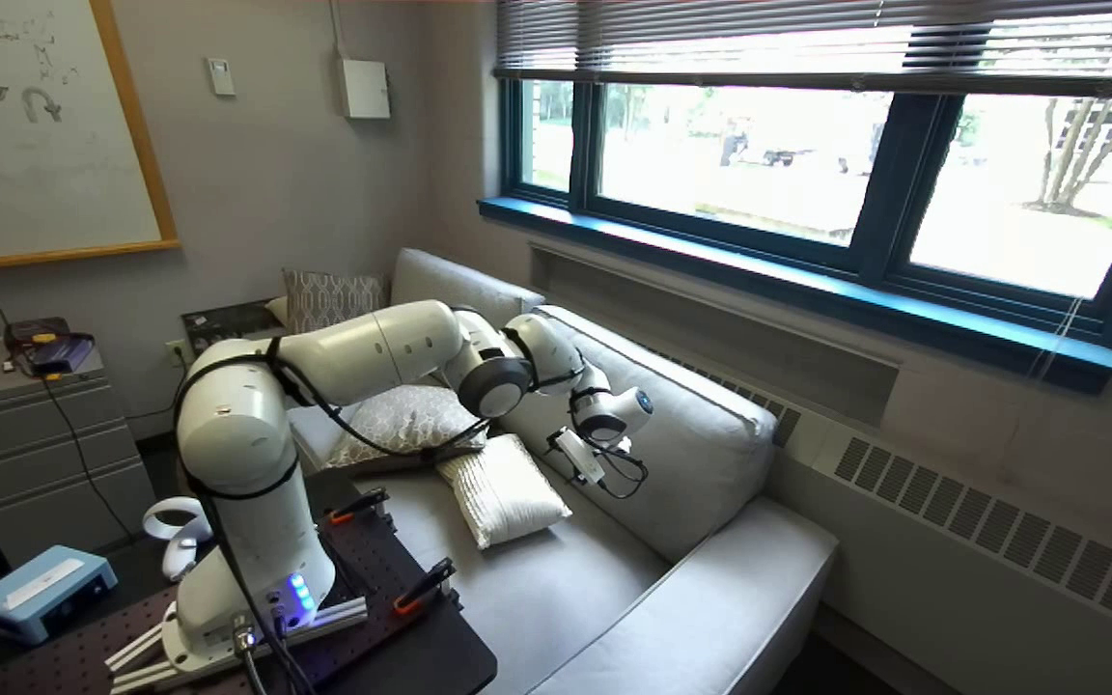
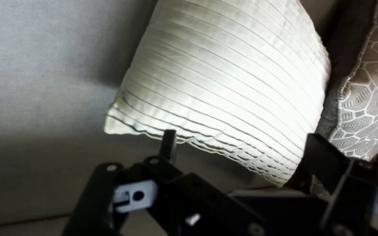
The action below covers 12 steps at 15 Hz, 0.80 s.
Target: Put the two pillows on the right end of the chair
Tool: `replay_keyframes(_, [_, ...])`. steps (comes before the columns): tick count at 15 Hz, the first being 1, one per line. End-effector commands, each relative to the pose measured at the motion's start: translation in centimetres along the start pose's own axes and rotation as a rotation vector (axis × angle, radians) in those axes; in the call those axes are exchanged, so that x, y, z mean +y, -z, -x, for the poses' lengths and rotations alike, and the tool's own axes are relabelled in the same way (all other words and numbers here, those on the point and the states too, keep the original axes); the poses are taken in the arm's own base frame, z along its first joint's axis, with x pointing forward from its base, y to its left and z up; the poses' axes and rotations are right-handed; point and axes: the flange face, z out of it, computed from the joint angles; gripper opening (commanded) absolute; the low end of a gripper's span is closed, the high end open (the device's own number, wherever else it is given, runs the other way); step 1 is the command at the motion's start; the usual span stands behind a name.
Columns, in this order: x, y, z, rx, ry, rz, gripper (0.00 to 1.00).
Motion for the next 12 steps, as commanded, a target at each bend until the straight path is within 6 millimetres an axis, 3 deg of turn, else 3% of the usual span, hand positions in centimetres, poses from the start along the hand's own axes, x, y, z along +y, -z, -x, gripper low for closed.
replay_keyframes(1, [2.3, -3.2, -0.2, -0.006, -0.022, -0.130, 1.00])
replay_keyframes(3, [3.4, -5.1, 0.6, -0.039, -0.056, -0.167, 1.00])
replay_keyframes(4, [2.5, -4.4, 1.6, -0.053, -0.073, -0.180, 1.00])
replay_keyframes(12, [5.9, -6.4, 5.6, -0.058, -0.310, -0.243, 1.00])
